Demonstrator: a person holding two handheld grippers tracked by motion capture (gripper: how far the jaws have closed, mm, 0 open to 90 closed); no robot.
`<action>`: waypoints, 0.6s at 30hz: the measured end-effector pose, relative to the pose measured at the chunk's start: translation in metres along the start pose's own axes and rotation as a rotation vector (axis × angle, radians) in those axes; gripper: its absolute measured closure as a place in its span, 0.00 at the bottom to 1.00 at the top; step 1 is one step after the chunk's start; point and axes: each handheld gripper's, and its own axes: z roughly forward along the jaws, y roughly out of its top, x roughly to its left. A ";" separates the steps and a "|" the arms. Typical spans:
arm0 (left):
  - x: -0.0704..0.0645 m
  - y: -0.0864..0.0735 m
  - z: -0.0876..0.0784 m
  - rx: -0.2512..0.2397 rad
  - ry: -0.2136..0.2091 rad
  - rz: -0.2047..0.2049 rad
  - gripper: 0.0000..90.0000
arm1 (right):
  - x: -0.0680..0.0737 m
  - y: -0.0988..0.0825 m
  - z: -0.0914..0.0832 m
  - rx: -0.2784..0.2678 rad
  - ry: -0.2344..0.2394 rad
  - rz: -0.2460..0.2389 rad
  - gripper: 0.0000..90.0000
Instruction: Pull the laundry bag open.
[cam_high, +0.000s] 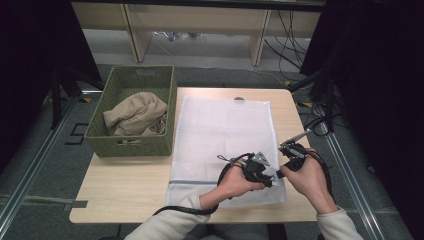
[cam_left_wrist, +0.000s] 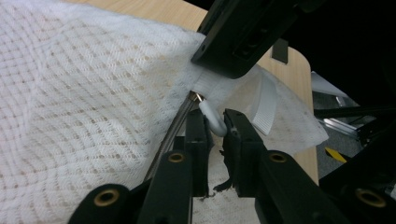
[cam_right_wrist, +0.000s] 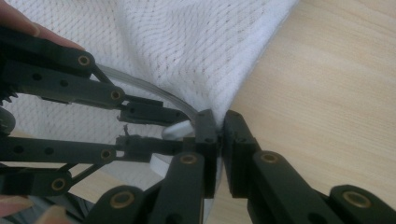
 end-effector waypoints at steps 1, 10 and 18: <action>0.000 0.001 0.000 0.001 -0.003 -0.005 0.89 | -0.001 0.000 0.001 -0.011 -0.005 -0.016 0.96; 0.003 0.001 0.001 0.006 0.003 -0.017 0.86 | 0.001 0.000 0.000 0.012 0.005 -0.009 0.96; 0.004 0.002 0.001 0.030 0.022 -0.021 0.93 | -0.002 0.000 0.004 -0.005 -0.001 -0.062 0.96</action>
